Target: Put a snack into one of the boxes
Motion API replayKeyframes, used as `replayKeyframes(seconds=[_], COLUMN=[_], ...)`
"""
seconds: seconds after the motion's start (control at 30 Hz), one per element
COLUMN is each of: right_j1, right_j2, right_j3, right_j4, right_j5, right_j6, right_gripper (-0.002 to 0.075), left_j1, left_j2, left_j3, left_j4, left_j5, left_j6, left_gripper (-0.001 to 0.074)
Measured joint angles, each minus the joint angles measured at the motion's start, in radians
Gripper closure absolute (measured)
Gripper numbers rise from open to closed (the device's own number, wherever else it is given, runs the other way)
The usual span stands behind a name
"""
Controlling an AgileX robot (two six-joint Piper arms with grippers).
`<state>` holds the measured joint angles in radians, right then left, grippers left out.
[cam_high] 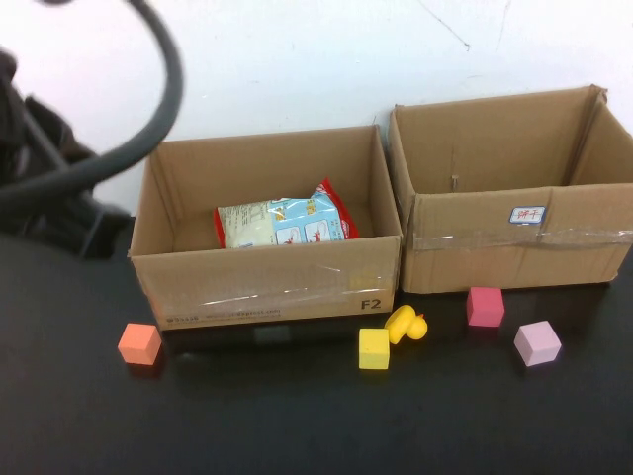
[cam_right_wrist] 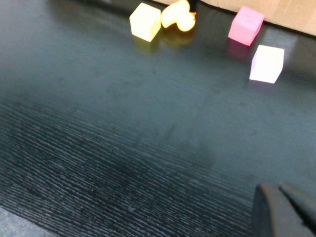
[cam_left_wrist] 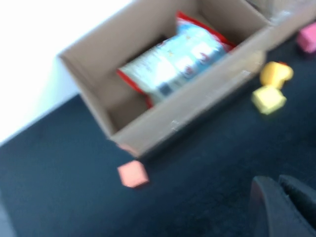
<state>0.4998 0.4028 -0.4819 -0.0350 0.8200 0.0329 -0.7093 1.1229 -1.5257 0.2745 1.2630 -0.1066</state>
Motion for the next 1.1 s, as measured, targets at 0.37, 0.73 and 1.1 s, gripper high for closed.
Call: replayKeyframes(seconds=[0.37,0.73,1.1], right_j1=[0.0,0.0,0.0], right_j2=[0.0,0.0,0.0], right_j3=[0.0,0.0,0.0], right_j4=[0.007,0.007,0.007], right_j5=[0.002,0.002,0.002], right_j6=[0.0,0.0,0.0], right_gripper=[0.0724,0.0725,0.0725], left_j1=[0.0,0.266,0.549], left_j2=[-0.004,-0.299,-0.804], left_j3=[0.008,0.204,1.085], left_j4=[-0.056,-0.239,-0.357], left_j5=[0.006,-0.326,-0.875], left_j6=[0.0,0.025,0.025], left_gripper=[0.0735,0.0735,0.0736])
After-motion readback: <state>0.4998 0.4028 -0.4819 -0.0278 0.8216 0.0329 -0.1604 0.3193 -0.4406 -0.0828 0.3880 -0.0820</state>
